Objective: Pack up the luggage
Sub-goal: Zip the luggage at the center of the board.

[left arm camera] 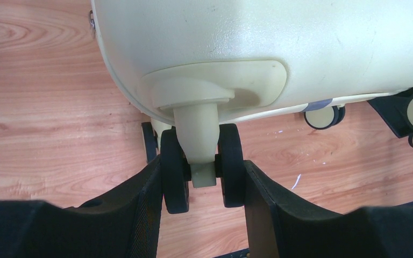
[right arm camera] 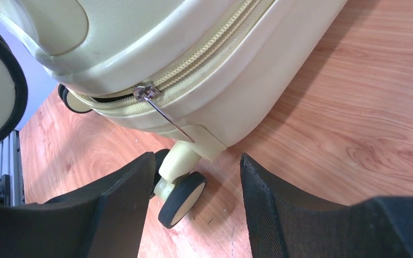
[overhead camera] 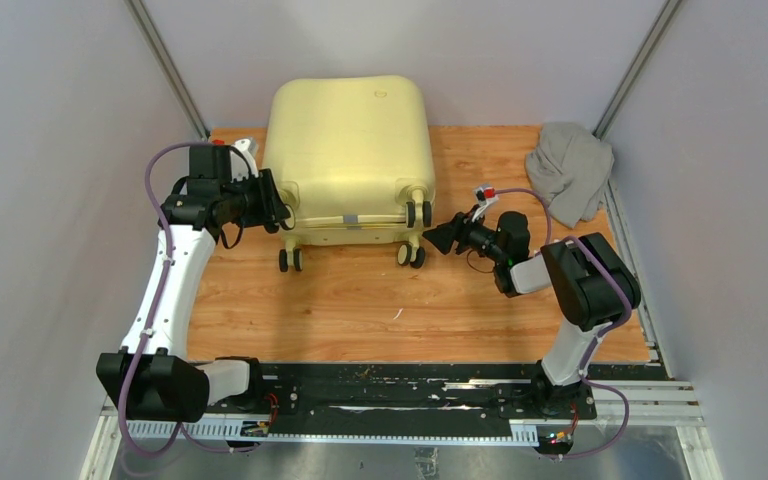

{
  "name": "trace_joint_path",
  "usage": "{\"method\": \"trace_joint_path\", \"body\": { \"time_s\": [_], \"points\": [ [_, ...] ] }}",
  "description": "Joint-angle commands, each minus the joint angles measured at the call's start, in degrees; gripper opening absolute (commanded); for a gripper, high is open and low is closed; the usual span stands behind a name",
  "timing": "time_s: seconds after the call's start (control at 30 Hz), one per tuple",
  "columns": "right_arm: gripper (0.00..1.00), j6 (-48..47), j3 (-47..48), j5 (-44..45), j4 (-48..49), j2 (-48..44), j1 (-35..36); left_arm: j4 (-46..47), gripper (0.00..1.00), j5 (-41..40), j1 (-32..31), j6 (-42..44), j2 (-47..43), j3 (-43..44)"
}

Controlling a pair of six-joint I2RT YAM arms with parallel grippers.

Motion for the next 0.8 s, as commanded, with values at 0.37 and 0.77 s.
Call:
{"method": "trace_joint_path", "body": {
  "time_s": [0.37,0.77],
  "points": [
    [0.52,0.69,5.62,-5.96,1.7,-0.89,0.68,10.74,0.0,7.83,-0.9,1.98,-3.63,5.5],
    [0.13,-0.69,6.38,-6.15,-0.88,-0.97,0.54,10.69,0.0,7.97,-0.92,2.16,-4.14,4.87]
  ]
}}
